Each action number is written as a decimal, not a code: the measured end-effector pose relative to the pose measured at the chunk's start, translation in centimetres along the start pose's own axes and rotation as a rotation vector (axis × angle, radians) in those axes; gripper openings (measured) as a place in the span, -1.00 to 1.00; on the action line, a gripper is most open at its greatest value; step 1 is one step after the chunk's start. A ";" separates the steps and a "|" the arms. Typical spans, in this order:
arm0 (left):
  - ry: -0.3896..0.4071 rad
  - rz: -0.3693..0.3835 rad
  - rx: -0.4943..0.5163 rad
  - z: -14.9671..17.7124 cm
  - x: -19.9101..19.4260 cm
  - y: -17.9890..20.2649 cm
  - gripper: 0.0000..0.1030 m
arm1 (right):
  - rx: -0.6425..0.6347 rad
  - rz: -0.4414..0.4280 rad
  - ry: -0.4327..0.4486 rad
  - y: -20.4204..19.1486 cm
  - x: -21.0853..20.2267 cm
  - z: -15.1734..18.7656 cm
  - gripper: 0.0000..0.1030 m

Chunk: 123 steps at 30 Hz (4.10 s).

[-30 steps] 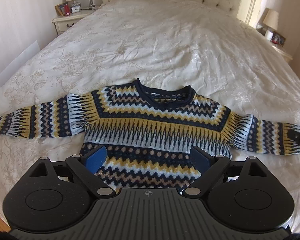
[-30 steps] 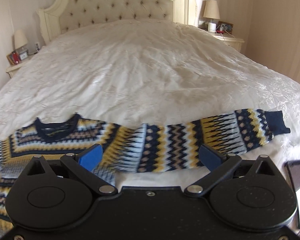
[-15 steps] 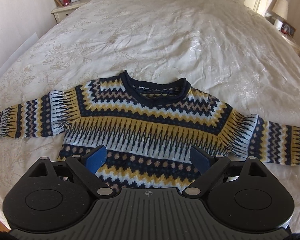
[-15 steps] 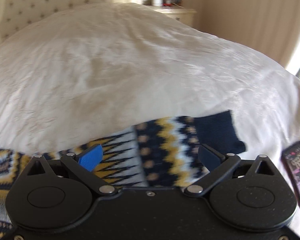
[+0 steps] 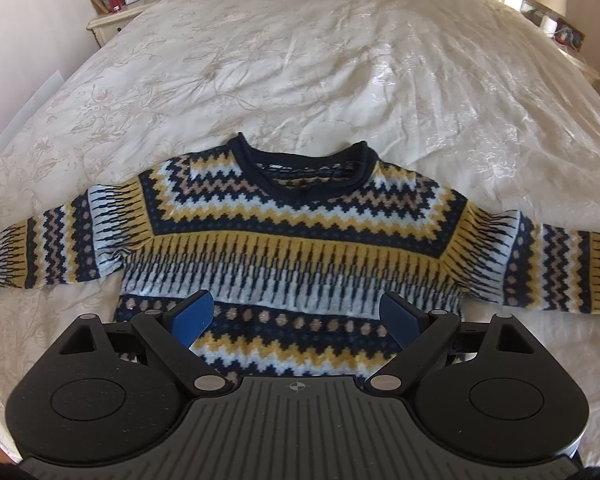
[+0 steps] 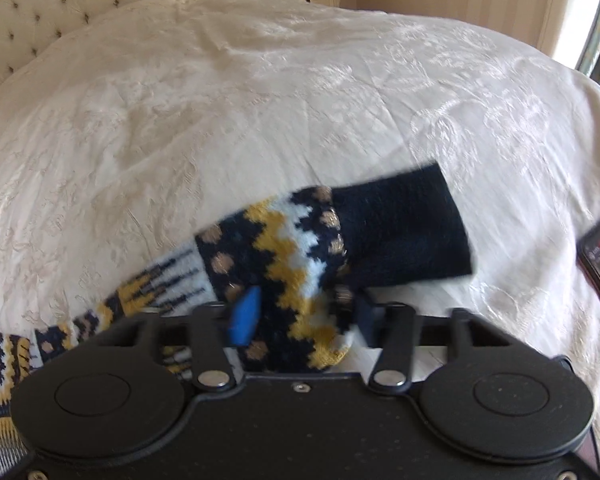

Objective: Fold small clothes
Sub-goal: 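Carry the held sleeve across the sweater body with the right tool, then lay the cuff on the body and open the right tool, then move the left tool to the cuff of the other sleeve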

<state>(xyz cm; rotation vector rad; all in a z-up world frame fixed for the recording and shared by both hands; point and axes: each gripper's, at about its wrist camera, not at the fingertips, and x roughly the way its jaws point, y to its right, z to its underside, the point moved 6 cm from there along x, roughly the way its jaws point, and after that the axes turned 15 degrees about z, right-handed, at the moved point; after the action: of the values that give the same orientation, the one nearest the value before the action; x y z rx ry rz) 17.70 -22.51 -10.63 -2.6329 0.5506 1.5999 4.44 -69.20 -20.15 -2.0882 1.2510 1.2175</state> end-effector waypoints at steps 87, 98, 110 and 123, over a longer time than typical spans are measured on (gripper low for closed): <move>-0.158 -0.146 -0.140 0.9 8.9 -25.1 0.50 | -0.478 -0.362 -0.059 -28.6 -10.9 16.8 0.19; -0.098 -0.040 -0.016 0.1 8.5 -20.6 0.50 | -0.366 -0.284 -0.082 -28.3 -5.4 12.2 0.20; -0.124 -0.010 0.011 1.1 10.4 -19.6 0.50 | -0.368 -0.237 -0.116 -29.3 -2.7 10.9 -0.69; -0.165 -0.006 -0.048 2.4 14.0 -21.7 0.85 | -0.310 -0.265 -0.059 -26.2 -5.2 10.2 0.13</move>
<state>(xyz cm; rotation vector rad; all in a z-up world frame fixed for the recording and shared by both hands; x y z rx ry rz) 28.01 -5.76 -27.57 -2.5002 0.5012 1.8292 21.02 -46.07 -23.26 -2.3234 0.7659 1.4069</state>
